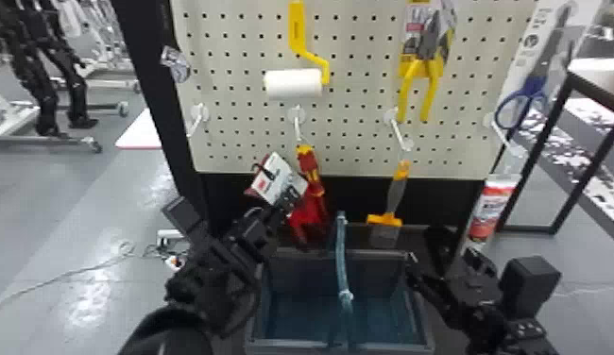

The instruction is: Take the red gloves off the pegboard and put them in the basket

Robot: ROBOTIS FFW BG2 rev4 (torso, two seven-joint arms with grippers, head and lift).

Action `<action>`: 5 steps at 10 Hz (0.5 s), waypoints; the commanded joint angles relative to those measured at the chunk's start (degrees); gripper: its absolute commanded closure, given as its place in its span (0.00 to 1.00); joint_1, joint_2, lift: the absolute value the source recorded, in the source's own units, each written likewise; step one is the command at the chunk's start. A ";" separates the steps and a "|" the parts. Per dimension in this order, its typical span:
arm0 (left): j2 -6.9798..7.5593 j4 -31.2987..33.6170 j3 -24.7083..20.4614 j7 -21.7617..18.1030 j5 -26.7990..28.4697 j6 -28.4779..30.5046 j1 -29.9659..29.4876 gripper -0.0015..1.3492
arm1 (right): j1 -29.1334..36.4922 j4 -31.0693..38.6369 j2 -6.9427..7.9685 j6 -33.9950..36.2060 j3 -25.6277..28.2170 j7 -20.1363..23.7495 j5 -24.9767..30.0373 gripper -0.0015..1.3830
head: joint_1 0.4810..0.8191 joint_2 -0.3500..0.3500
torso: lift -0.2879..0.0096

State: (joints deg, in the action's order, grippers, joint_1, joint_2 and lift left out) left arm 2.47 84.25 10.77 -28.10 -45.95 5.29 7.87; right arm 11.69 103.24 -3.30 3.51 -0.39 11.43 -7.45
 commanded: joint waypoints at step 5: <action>1.92 3.03 10.42 12.28 -16.01 -5.47 -5.76 0.90 | -0.18 -0.15 -0.57 0.01 -0.13 0.09 -0.20 0.10 | 0.20 0.50 | 0.63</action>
State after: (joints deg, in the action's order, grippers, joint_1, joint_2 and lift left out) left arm 4.15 86.71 20.05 -16.33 -59.01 0.60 3.49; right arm 11.60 103.17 -3.75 3.51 -0.53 11.50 -7.58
